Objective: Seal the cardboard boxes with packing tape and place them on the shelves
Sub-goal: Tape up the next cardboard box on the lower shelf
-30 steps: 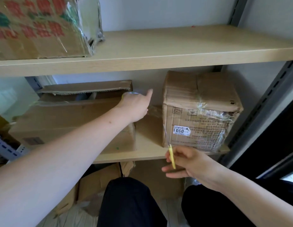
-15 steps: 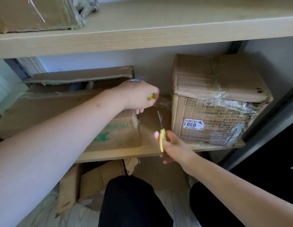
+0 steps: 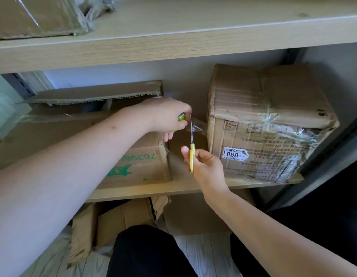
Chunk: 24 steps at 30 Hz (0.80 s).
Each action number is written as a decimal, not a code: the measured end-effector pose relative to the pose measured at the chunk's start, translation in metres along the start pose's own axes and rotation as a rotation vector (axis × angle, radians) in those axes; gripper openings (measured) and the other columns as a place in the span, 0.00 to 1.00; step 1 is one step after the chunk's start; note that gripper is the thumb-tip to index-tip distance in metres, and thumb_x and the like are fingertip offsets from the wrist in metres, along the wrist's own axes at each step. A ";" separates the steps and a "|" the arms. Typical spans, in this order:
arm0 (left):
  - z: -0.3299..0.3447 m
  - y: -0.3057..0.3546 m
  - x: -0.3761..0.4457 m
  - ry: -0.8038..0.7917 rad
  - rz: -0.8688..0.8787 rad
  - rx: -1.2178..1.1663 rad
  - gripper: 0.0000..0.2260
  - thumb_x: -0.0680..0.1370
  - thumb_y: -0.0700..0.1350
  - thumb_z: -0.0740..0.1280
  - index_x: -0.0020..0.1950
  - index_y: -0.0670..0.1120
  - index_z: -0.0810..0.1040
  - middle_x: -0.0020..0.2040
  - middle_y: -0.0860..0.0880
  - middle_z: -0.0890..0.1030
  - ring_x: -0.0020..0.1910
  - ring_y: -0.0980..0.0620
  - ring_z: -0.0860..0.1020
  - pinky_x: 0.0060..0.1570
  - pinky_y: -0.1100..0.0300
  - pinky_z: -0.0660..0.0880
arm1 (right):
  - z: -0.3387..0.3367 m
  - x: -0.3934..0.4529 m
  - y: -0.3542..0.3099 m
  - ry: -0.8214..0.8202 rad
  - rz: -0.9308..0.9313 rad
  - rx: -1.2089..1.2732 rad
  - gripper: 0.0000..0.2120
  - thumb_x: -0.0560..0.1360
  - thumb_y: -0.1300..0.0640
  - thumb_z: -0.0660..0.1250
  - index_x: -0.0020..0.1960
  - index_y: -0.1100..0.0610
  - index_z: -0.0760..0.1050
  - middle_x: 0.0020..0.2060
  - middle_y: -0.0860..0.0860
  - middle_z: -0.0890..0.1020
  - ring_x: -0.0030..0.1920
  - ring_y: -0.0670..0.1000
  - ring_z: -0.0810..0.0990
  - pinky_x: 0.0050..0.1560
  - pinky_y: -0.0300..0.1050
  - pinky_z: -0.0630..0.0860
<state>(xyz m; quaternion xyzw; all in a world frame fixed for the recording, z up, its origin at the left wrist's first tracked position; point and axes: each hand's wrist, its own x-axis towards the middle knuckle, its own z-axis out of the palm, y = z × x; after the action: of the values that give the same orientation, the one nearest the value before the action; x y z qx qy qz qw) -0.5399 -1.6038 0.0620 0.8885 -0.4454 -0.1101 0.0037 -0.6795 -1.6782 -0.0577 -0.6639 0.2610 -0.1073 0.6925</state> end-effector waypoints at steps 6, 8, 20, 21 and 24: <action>0.001 0.010 0.006 -0.016 -0.070 0.069 0.07 0.79 0.45 0.56 0.50 0.52 0.73 0.29 0.52 0.83 0.26 0.58 0.81 0.47 0.56 0.80 | 0.003 -0.002 0.003 0.038 -0.018 -0.011 0.23 0.75 0.45 0.72 0.34 0.65 0.77 0.27 0.53 0.76 0.33 0.50 0.72 0.40 0.46 0.70; 0.000 0.011 0.008 -0.020 -0.091 0.054 0.06 0.79 0.44 0.56 0.50 0.50 0.73 0.30 0.51 0.83 0.26 0.57 0.81 0.46 0.56 0.81 | 0.002 -0.003 0.002 0.051 -0.027 -0.012 0.20 0.75 0.47 0.71 0.32 0.60 0.78 0.30 0.55 0.80 0.33 0.48 0.75 0.39 0.44 0.72; -0.011 0.027 0.005 0.081 -0.269 0.007 0.08 0.77 0.44 0.61 0.53 0.43 0.75 0.33 0.49 0.84 0.28 0.54 0.82 0.44 0.58 0.80 | 0.005 -0.016 0.021 -0.242 0.160 -0.437 0.14 0.75 0.38 0.67 0.47 0.49 0.82 0.33 0.48 0.82 0.31 0.45 0.79 0.42 0.49 0.83; -0.010 0.033 0.004 0.106 -0.290 -0.014 0.09 0.76 0.44 0.61 0.53 0.43 0.75 0.33 0.49 0.84 0.29 0.53 0.83 0.45 0.57 0.80 | 0.008 -0.018 0.020 -0.292 0.190 -0.485 0.18 0.77 0.38 0.65 0.53 0.51 0.80 0.36 0.50 0.82 0.32 0.46 0.80 0.42 0.48 0.84; -0.006 0.049 -0.001 0.175 -0.402 -0.098 0.12 0.76 0.45 0.61 0.58 0.43 0.70 0.39 0.46 0.85 0.41 0.50 0.83 0.44 0.56 0.76 | 0.015 -0.020 0.010 -0.348 0.269 -0.573 0.27 0.77 0.33 0.57 0.59 0.54 0.74 0.42 0.53 0.81 0.36 0.51 0.83 0.39 0.45 0.84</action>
<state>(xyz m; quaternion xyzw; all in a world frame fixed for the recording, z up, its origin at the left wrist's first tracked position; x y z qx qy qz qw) -0.5785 -1.6332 0.0731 0.9643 -0.2516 -0.0525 0.0637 -0.6907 -1.6539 -0.0631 -0.7990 0.2438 0.1772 0.5204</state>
